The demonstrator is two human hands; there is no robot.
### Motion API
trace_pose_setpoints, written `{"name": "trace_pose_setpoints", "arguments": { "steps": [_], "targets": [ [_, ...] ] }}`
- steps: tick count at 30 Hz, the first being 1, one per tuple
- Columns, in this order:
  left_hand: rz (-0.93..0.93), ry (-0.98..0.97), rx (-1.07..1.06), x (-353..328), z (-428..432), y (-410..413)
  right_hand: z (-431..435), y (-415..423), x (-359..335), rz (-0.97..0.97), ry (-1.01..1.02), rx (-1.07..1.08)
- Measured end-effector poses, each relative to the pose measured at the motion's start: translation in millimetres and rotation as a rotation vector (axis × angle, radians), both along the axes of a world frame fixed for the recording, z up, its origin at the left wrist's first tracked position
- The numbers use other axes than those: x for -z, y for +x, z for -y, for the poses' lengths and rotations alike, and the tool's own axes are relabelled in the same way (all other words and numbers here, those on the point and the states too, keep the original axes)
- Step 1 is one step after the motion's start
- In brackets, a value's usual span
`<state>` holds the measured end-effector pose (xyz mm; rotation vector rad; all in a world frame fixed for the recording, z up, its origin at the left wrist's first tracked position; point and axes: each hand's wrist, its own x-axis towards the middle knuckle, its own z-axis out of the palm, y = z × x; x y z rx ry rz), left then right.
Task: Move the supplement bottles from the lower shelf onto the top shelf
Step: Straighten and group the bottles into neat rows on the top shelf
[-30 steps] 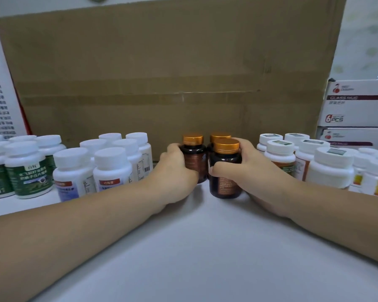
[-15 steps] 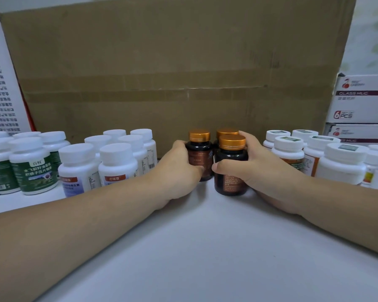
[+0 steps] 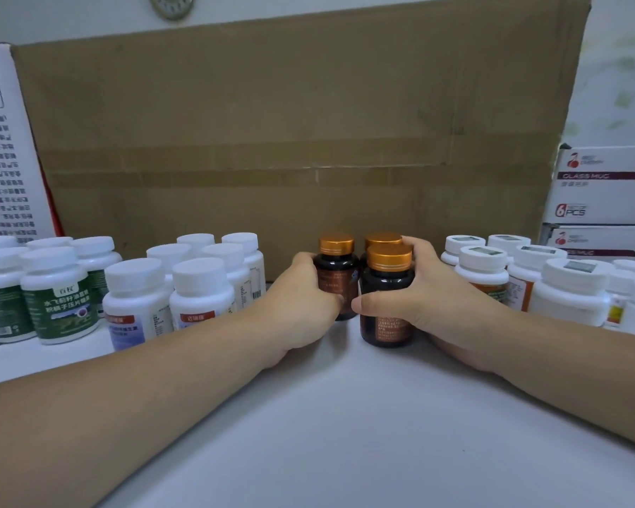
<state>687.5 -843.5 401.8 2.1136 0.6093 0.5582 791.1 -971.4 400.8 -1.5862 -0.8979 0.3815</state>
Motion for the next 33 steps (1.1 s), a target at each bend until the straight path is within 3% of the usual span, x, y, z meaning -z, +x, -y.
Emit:
{"name": "trace_pose_setpoints", "arguments": {
  "steps": [25,29,33],
  "targets": [
    [-0.046,0.031,0.005,-2.8,0.7,-2.4,4.1,-6.1,-3.3,0.033,-0.07,0.05],
    [-0.144,0.096,0.021,-8.5,6.5,-7.3,6.6,-10.7,-6.0,0.083,-0.128,0.095],
    [-0.358,0.307,0.011,-16.6,18.4,-18.0,20.6,-17.0,-7.3,0.192,-0.246,0.111]
  ]
}}
